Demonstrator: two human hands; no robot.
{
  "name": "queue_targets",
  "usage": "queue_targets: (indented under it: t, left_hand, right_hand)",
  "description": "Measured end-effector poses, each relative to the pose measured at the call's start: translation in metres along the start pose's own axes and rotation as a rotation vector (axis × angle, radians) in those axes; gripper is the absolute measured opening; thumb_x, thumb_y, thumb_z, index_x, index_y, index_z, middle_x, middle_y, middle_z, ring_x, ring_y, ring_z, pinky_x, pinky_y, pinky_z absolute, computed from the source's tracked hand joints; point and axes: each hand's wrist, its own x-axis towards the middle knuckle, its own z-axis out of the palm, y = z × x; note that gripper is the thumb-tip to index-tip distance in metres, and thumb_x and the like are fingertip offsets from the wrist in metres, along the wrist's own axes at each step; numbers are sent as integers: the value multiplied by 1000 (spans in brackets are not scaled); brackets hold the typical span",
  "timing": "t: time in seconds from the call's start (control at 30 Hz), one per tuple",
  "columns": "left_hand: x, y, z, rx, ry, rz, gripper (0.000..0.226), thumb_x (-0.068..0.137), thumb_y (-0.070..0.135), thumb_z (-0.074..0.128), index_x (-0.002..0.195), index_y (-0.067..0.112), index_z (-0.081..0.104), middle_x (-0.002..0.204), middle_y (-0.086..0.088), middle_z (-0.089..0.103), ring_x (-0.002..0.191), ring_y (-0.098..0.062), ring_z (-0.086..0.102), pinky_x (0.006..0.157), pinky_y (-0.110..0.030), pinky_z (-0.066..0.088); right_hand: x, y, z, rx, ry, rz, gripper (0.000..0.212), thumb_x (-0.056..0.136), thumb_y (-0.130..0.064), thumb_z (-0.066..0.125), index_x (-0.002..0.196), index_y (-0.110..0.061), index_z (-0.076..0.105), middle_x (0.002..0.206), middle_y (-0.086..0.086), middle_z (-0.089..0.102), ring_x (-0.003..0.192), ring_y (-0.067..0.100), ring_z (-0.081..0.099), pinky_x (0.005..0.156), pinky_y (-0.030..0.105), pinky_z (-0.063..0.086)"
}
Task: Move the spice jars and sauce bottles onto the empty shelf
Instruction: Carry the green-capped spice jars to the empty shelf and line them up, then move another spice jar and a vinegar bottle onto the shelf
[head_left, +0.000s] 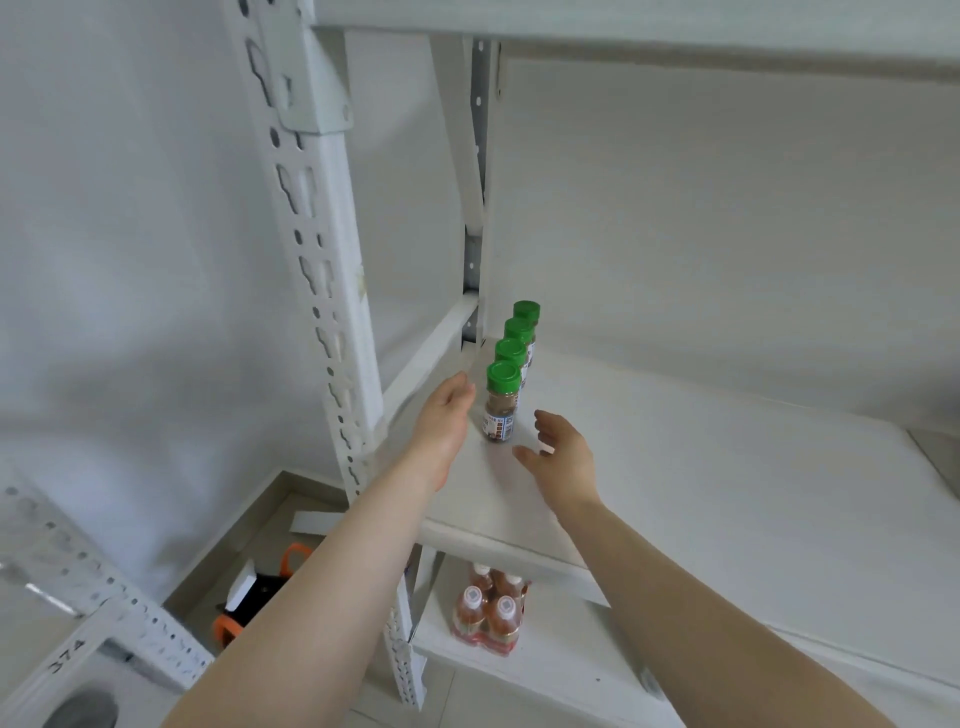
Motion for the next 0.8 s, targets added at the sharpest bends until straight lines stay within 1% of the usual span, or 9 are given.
queue_targets:
  t: [0.1, 0.17, 0.23, 0.33, 0.43, 0.53, 0.67, 0.73, 0.8]
  left_hand:
    - [-51, -1, -19, 109, 11, 24, 43, 99, 17, 45, 142, 15, 42, 144, 0, 46, 131, -15, 43, 96, -21, 30]
    - [-88, -7, -35, 237, -6, 42, 44, 96, 17, 48, 140, 17, 42, 142, -3, 48, 127, -16, 46, 98, -24, 33]
    - [-129, -16, -56, 387, 1, 71, 46, 95, 21, 50, 140, 23, 42, 142, 1, 48, 127, -16, 46, 102, -30, 37]
    - [-195, -25, -89, 529, 64, 71, 48, 94, 25, 53, 141, 27, 41, 140, 5, 49, 125, -16, 50, 105, -38, 42]
    - [-253, -29, -126, 615, 172, 50, 50, 92, 26, 56, 140, 24, 42, 139, 3, 50, 124, -17, 50, 102, -32, 40]
    - [-309, -31, -158, 689, 272, 38, 50, 90, 25, 57, 139, 22, 45, 140, -1, 50, 128, -21, 47, 105, -32, 37]
    - [-400, -35, -183, 718, 433, -37, 48, 93, 27, 56, 139, 21, 45, 145, -2, 45, 133, -21, 42, 107, -30, 29]
    - [-449, -44, -192, 708, 510, -109, 50, 92, 27, 58, 139, 24, 44, 146, 1, 44, 131, -20, 43, 108, -30, 30]
    - [-501, -54, -200, 697, 571, -171, 50, 90, 24, 59, 139, 23, 46, 144, 0, 46, 128, -21, 46, 107, -32, 34]
  right_hand:
    - [-42, -12, -14, -62, 13, -22, 53, 80, -8, 71, 130, -13, 54, 129, 1, 59, 115, 18, 56, 92, 24, 43]
    - [-75, -22, -19, -124, -10, -46, 50, 81, -11, 70, 129, -15, 56, 127, -1, 60, 113, 15, 56, 89, 21, 41]
    - [-109, -34, -19, -208, -62, -87, 48, 81, -13, 69, 128, -17, 56, 124, -1, 61, 111, 14, 56, 87, 20, 40]
    - [-160, -53, -9, -320, -184, -172, 48, 82, -15, 69, 128, -18, 56, 126, -1, 60, 115, 15, 55, 92, 22, 41]
    - [-207, -71, 12, -383, -329, -284, 50, 81, -19, 69, 130, -19, 55, 130, 1, 58, 119, 16, 54, 98, 27, 41]
    - [-255, -87, 33, -412, -463, -392, 53, 83, -23, 69, 133, -19, 53, 135, 2, 55, 122, 18, 53, 100, 29, 40]
    - [-327, -98, 55, -434, -656, -571, 48, 83, -20, 67, 130, -17, 56, 130, 5, 59, 116, 23, 57, 93, 30, 45]
    - [-365, -100, 65, -432, -761, -628, 50, 83, -22, 69, 131, -17, 56, 133, 4, 57, 118, 21, 57, 95, 29, 44]
    - [-405, -102, 72, -454, -854, -669, 56, 83, -26, 69, 135, -20, 51, 138, 0, 53, 123, 19, 53, 99, 30, 42]
